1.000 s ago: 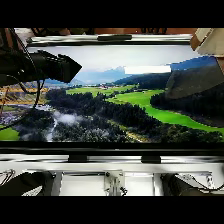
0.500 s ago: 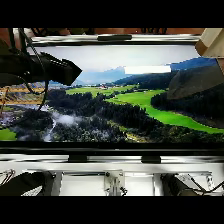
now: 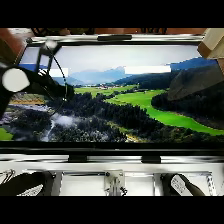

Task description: Fold the shirts.

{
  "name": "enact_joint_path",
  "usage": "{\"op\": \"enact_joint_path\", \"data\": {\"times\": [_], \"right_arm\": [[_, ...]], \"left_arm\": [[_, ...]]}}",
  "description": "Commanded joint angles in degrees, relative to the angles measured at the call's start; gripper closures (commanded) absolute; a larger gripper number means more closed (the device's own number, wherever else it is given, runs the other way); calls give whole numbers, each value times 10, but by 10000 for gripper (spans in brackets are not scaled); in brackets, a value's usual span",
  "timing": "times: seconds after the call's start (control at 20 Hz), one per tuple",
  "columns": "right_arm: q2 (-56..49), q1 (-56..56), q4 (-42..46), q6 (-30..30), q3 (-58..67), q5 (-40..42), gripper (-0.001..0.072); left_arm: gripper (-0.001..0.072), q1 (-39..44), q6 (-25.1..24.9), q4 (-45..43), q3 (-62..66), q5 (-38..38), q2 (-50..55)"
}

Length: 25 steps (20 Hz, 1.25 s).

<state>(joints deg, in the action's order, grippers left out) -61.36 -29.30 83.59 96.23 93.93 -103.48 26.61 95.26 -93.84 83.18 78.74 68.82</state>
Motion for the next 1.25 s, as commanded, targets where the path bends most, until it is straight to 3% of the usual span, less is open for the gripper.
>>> {"op": "enact_joint_path", "data": {"times": [0.0, 0.15, 0.55, 1.2], "right_arm": [[2, 240, 64, 65, -158, 76, 106], [-15, 320, -30, 64, -268, 163, 105], [-34, 359, -14, 46, -289, 167, 105], [-34, 359, -14, 46, -289, 167, 105]], "left_arm": [[170, -39, 43, -4, -85, 56, 27], [171, -60, 45, -7, -141, 61, 32], [171, -68, 47, -13, -147, -18, 32], [171, -68, 45, -13, -147, -22, 32]]}}
